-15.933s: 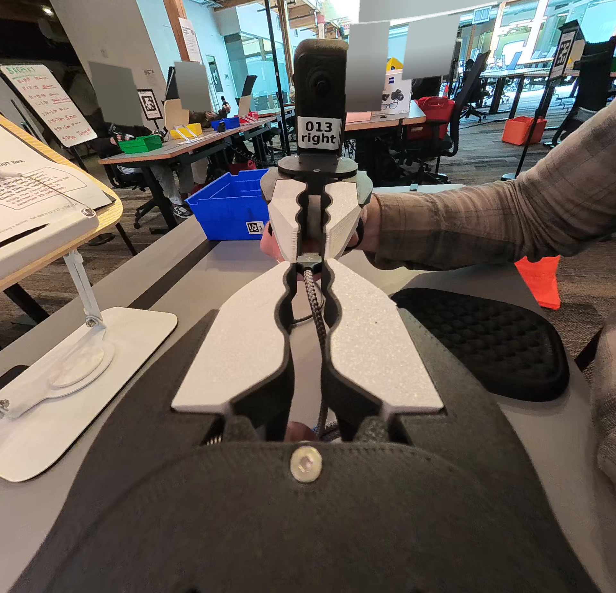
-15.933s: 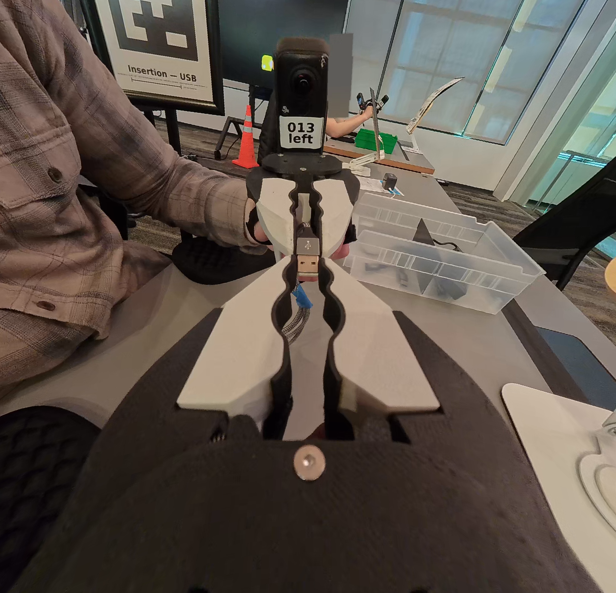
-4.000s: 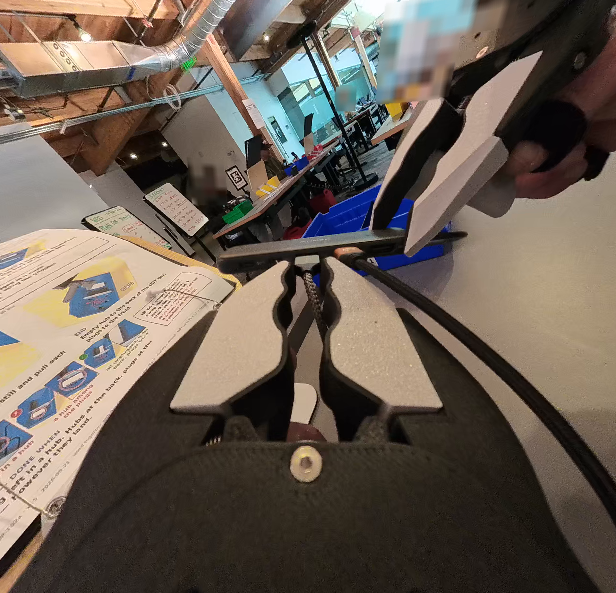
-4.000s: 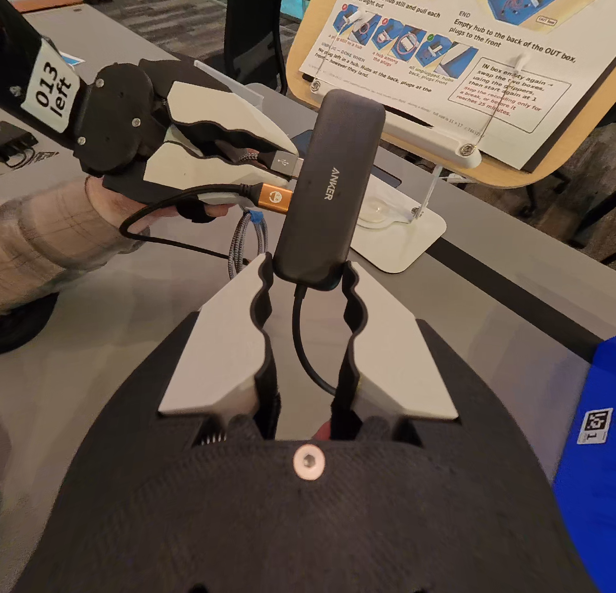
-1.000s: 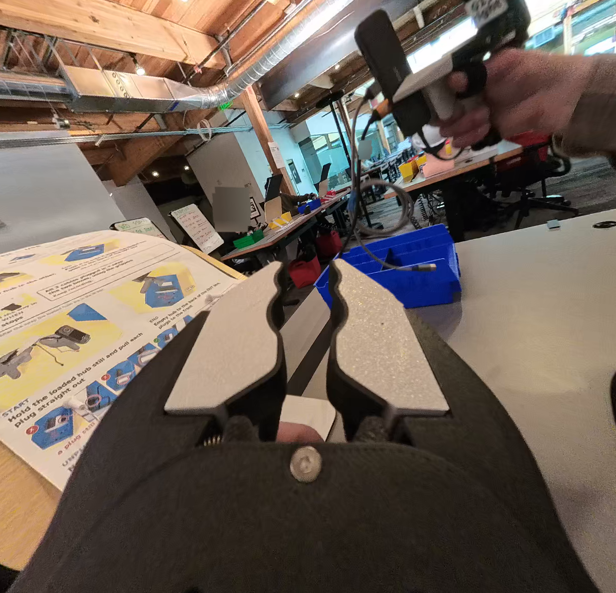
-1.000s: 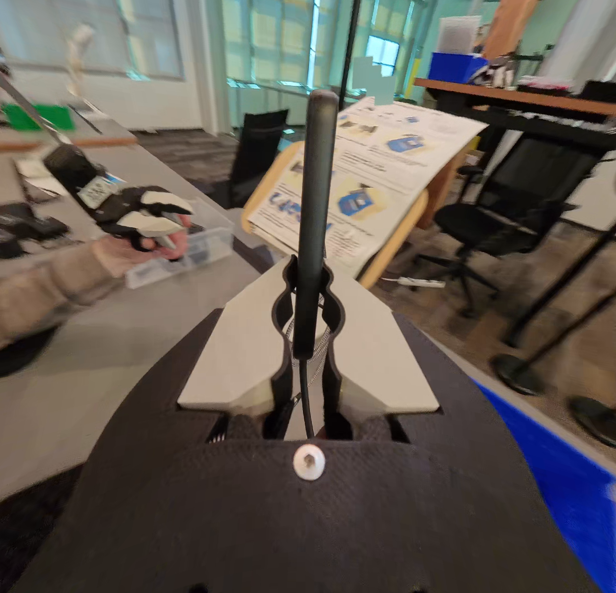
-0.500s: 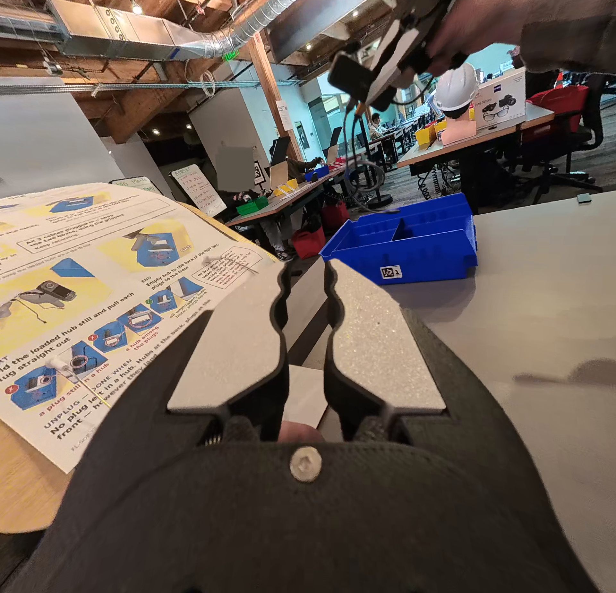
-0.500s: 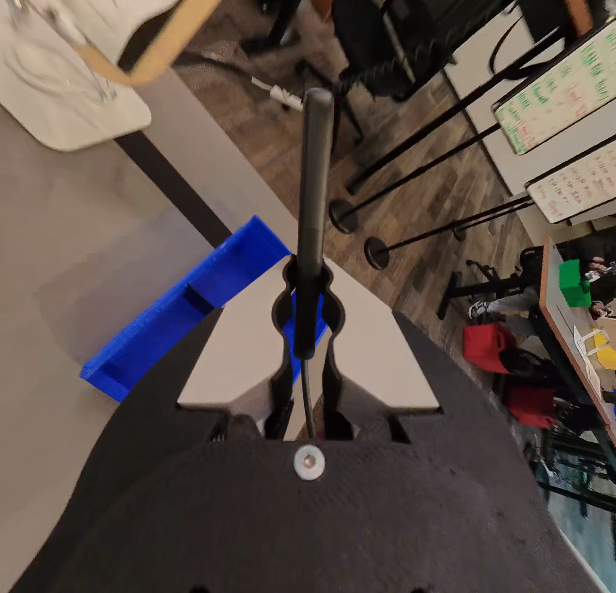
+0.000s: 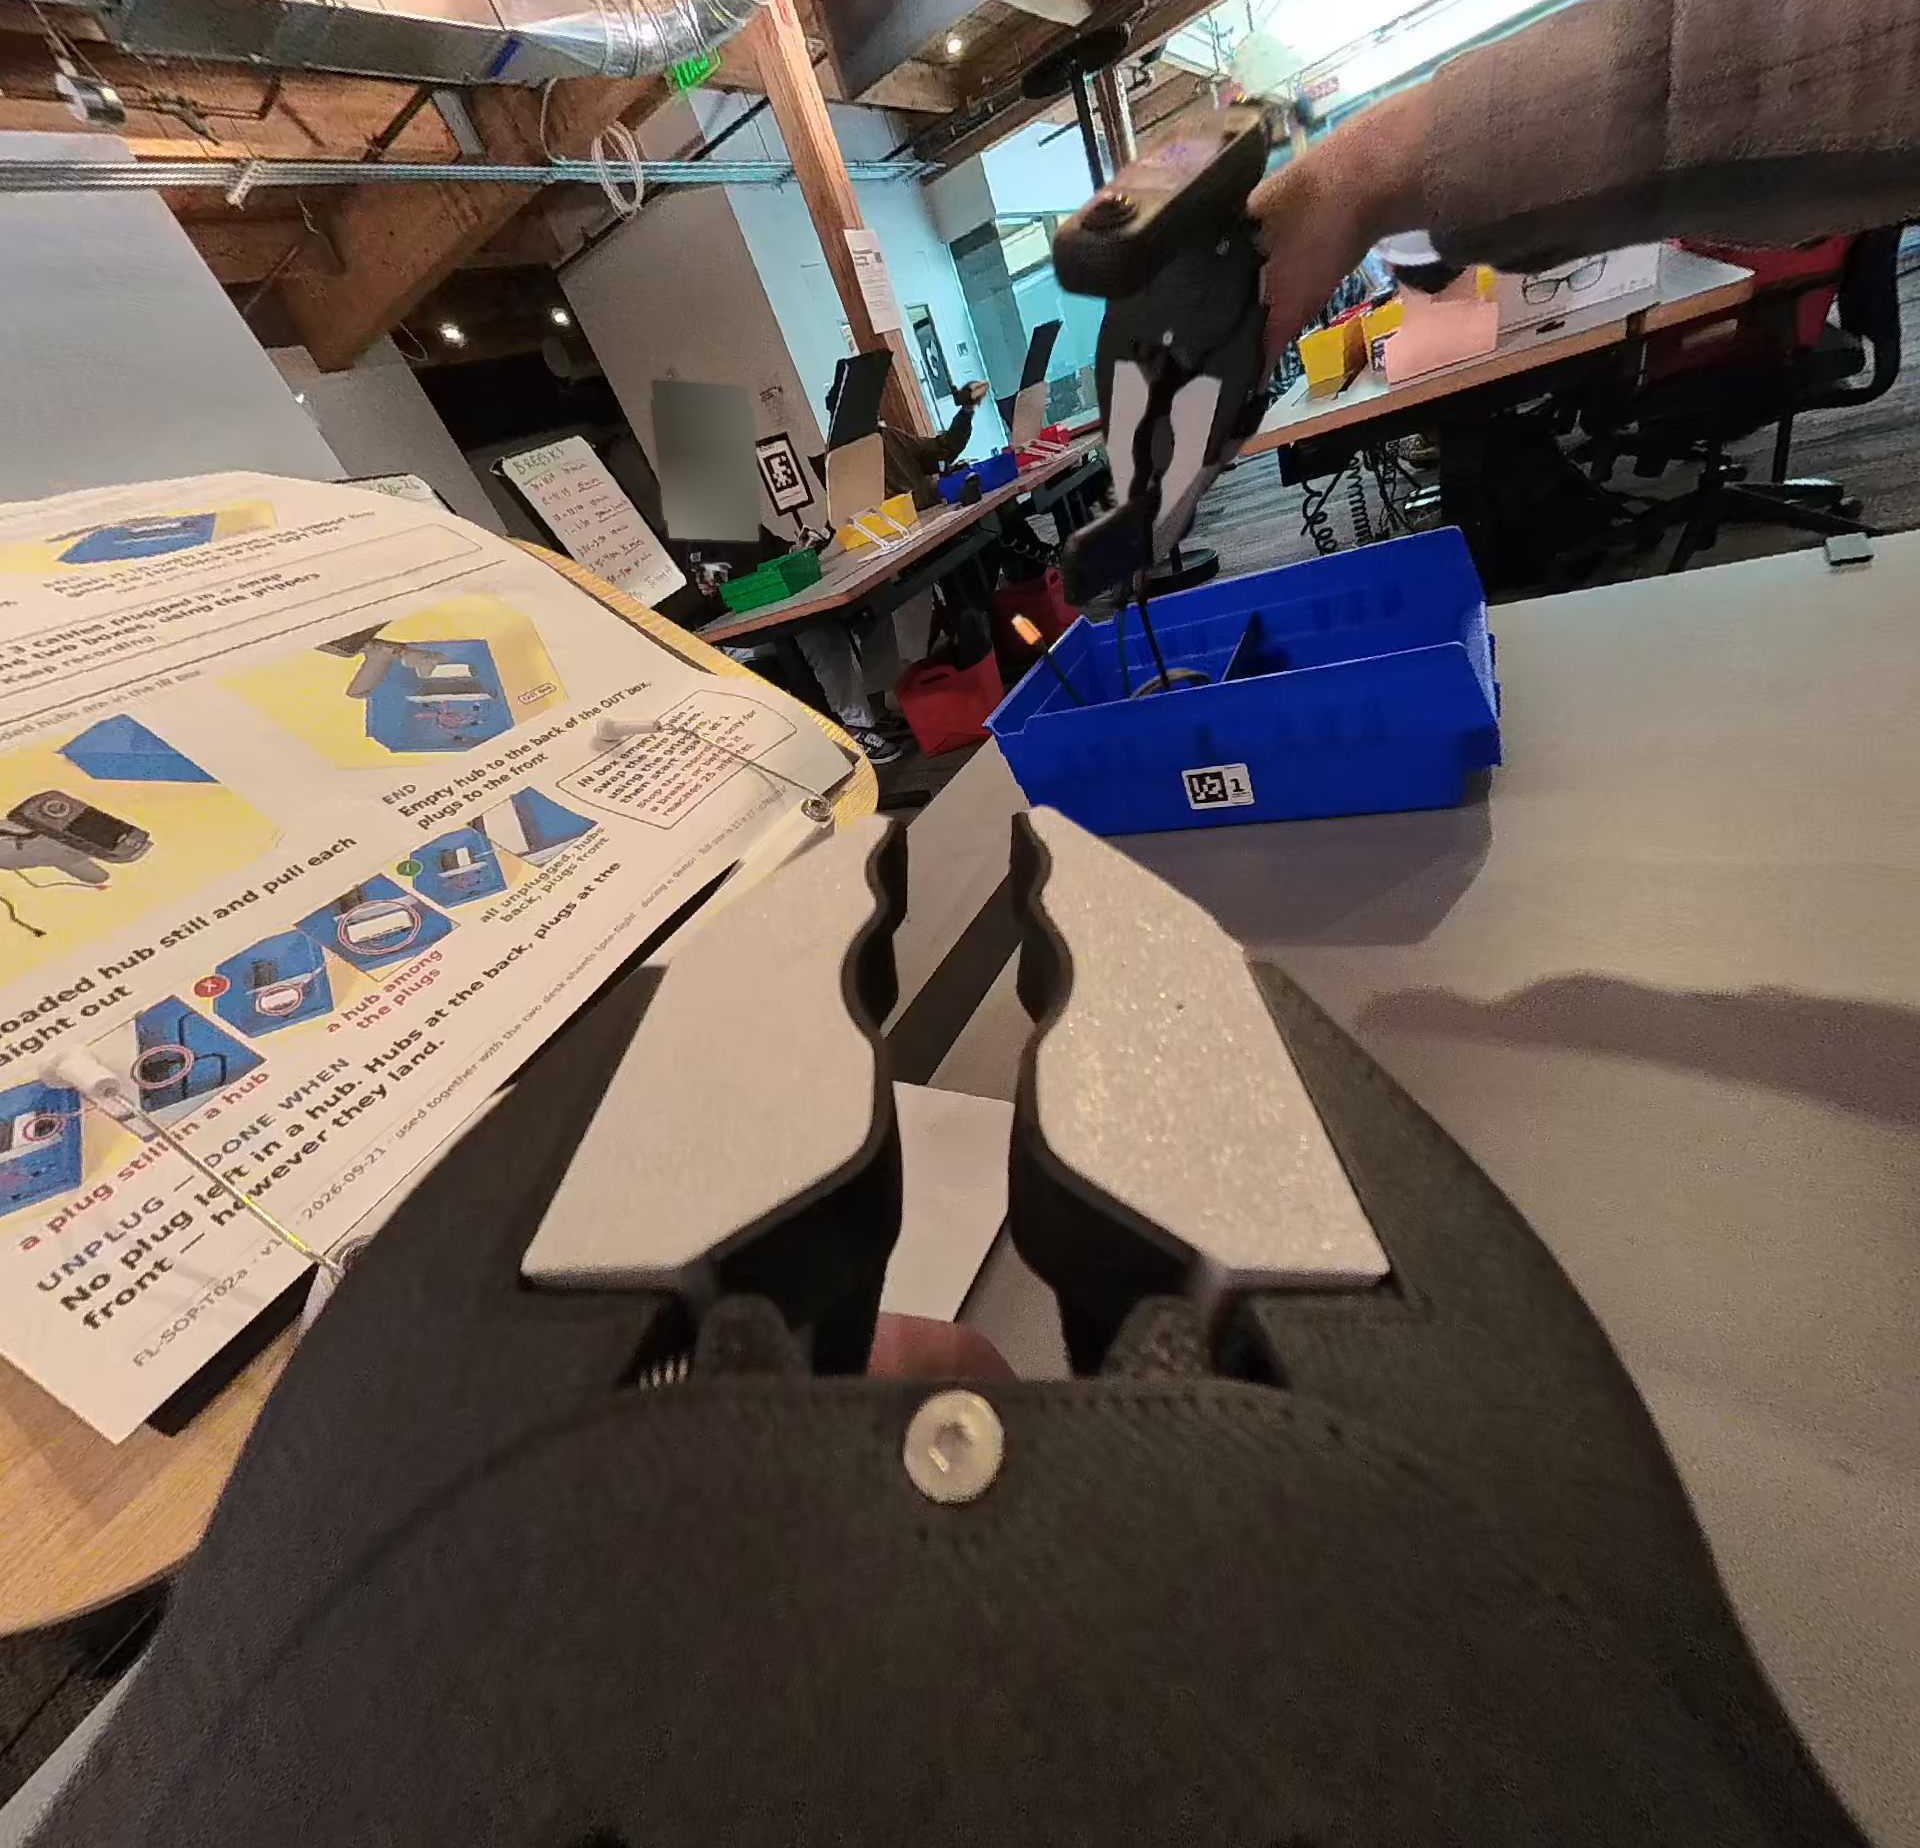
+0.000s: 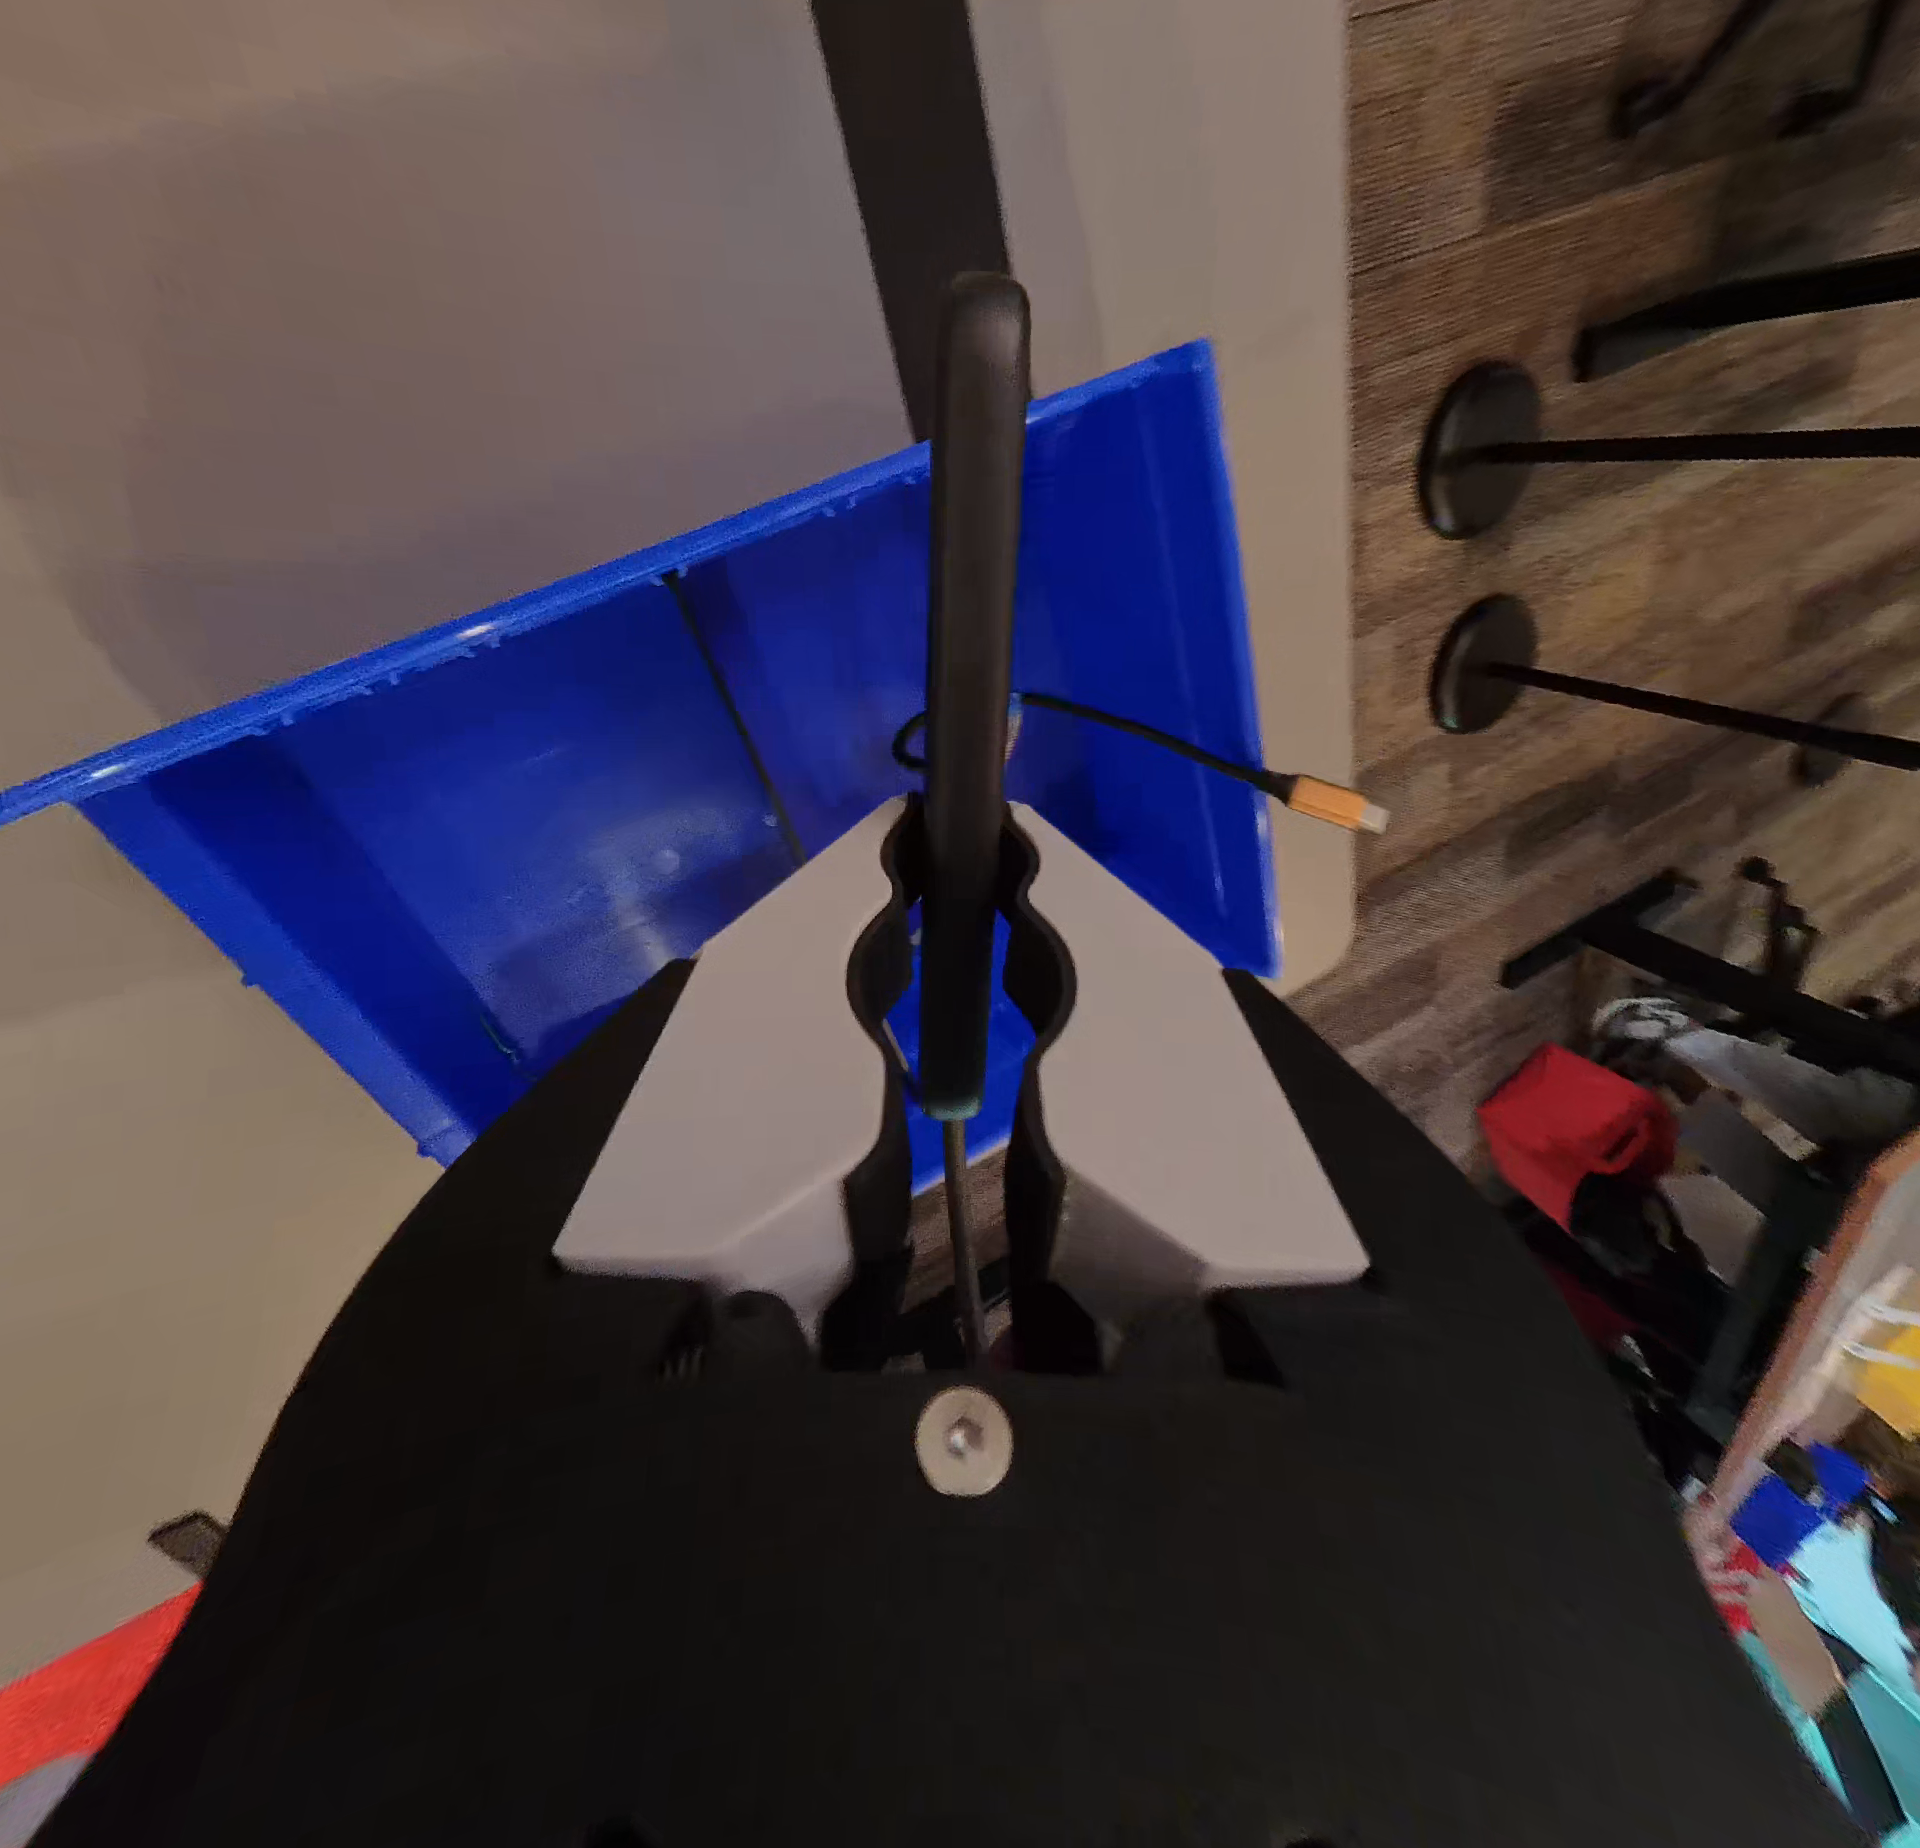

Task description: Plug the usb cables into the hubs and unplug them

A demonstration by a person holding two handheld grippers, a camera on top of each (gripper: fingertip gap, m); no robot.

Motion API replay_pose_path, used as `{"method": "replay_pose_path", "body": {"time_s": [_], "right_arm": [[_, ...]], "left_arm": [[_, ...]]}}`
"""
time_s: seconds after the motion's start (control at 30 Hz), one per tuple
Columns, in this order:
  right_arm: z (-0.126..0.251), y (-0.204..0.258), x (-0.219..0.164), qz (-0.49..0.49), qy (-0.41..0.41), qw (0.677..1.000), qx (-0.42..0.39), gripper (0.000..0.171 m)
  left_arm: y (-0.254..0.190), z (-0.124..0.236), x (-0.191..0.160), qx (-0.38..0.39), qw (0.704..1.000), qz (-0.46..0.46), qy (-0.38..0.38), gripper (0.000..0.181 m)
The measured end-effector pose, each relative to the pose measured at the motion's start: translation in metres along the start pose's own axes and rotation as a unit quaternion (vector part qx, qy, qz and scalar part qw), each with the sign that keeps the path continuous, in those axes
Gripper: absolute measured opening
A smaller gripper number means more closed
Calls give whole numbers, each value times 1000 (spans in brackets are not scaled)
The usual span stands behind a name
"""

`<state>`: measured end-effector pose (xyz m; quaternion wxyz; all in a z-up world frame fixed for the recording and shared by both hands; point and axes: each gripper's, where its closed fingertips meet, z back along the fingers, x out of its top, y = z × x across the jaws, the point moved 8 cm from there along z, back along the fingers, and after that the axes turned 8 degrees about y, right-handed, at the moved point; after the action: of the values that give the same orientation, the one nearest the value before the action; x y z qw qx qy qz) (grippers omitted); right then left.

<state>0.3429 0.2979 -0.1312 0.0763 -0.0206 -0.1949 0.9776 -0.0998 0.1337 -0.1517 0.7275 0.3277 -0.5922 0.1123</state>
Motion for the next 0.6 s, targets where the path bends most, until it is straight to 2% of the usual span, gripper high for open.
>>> {"method": "replay_pose_path", "body": {"time_s": [0.23,0.6], "right_arm": [[-53,2,5,18,28,991,127,10],[-105,-13,-7,-23,45,973,226,10]], "left_arm": [[1,-3,-6,-4,1000,8,7,18],[-3,-14,-23,-21,999,21,29,18]]}}
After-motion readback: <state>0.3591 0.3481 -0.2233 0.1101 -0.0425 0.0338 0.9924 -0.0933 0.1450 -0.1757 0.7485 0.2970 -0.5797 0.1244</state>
